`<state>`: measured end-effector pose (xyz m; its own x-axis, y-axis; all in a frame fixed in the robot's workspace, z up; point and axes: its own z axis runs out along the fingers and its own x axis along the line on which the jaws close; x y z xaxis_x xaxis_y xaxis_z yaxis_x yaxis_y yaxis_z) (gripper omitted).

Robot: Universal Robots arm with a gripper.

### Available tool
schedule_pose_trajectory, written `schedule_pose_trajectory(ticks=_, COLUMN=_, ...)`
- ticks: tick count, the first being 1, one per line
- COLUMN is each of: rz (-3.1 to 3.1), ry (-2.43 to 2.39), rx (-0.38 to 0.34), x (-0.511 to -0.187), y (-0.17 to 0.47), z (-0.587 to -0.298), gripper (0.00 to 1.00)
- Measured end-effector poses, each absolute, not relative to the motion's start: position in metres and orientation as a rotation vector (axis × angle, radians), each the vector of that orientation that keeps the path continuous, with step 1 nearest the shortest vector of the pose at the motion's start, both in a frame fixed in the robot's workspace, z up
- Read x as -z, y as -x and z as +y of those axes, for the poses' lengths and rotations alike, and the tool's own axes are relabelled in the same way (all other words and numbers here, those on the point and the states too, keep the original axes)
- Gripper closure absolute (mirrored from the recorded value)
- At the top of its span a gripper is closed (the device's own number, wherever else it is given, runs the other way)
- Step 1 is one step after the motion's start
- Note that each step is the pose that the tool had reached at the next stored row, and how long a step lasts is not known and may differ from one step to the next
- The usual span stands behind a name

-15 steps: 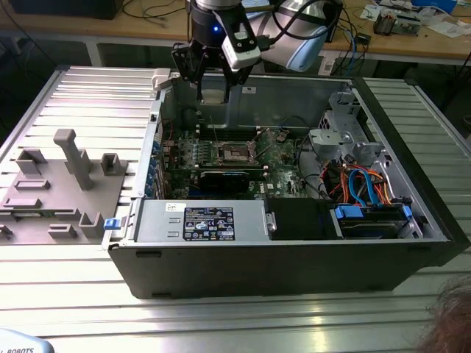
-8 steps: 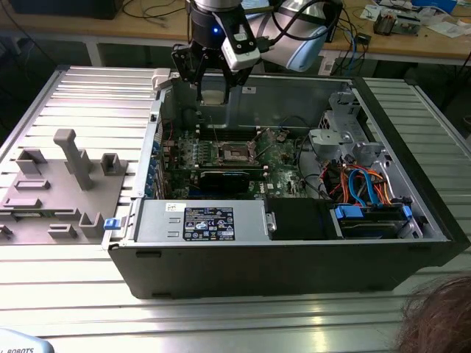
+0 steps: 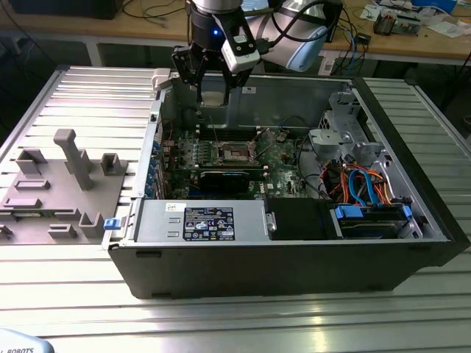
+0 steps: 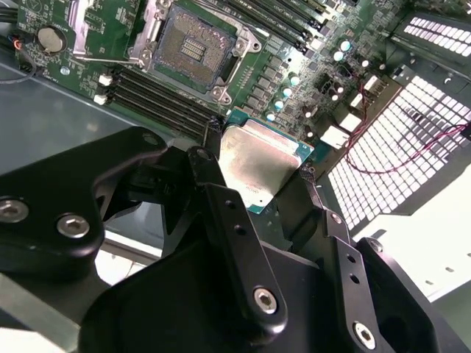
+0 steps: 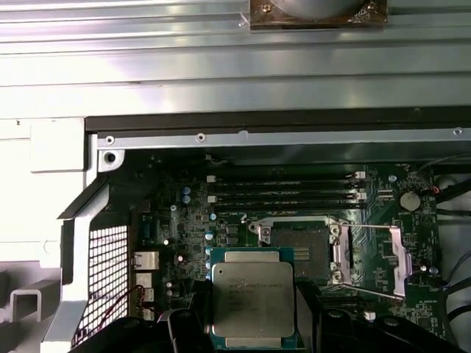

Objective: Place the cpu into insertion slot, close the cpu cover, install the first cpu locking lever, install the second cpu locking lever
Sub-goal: 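Place the cpu into insertion slot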

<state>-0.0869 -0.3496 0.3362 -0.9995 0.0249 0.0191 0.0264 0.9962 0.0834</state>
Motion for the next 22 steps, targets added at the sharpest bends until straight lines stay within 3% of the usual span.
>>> schedule_pose_trajectory(ticks=22, rz=-3.122, ry=0.038, rx=0.106, x=-0.326, y=0.068, z=-0.348, gripper=0.46)
